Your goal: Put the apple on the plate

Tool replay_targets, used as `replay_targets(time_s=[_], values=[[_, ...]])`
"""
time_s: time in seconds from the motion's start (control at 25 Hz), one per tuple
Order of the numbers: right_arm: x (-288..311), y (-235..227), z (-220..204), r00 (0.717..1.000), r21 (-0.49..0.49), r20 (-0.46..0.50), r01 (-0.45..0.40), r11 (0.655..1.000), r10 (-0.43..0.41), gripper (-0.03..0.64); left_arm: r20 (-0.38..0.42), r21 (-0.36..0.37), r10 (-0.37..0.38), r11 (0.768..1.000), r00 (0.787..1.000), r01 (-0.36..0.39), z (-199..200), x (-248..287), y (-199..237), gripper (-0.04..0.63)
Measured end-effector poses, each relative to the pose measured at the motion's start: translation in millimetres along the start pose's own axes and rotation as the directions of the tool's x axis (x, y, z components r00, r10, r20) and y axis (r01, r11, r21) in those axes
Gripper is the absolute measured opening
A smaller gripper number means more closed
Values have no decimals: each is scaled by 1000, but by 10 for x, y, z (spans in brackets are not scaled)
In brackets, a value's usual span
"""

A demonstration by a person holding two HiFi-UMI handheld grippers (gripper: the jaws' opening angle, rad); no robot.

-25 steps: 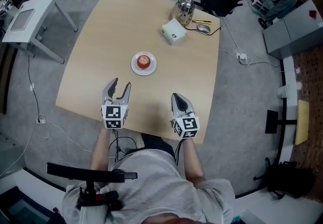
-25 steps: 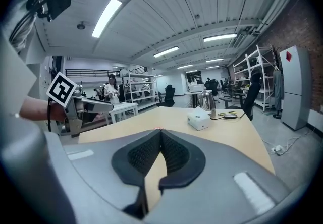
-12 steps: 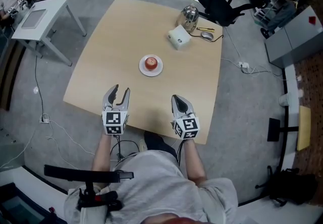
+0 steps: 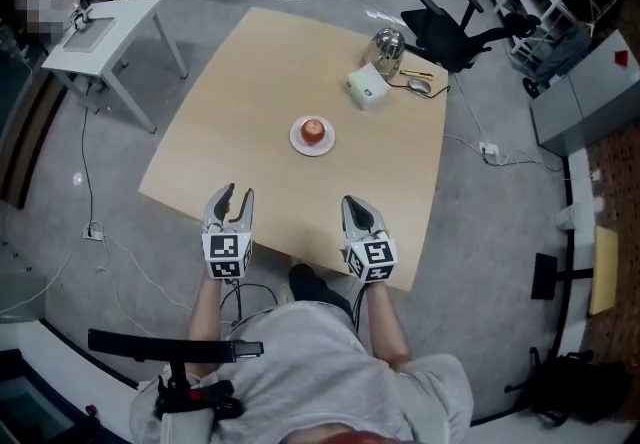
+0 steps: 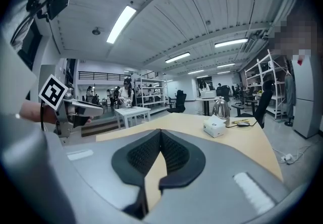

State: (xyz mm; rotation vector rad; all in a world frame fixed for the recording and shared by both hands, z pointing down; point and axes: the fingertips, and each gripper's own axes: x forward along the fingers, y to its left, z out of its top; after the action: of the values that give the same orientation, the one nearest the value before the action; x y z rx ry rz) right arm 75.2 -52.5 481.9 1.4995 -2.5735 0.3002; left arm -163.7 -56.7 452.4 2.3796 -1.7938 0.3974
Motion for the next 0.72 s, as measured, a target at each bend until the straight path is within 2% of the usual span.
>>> replay_targets(time_s=[0.4, 0.6, 0.72], values=[[-94, 311, 45, 999, -11, 19, -41, 999, 41, 6, 61, -7, 54, 999, 997, -54, 104, -482, 145, 130], [-310, 580, 139, 997, -30, 26, -67, 997, 68, 6, 67, -1, 89, 996, 994, -89, 137, -896, 162, 113], [-264, 623, 103, 996, -37, 28, -79, 996, 80, 6, 63, -5, 100, 995, 993, -100, 40, -934, 191, 104]])
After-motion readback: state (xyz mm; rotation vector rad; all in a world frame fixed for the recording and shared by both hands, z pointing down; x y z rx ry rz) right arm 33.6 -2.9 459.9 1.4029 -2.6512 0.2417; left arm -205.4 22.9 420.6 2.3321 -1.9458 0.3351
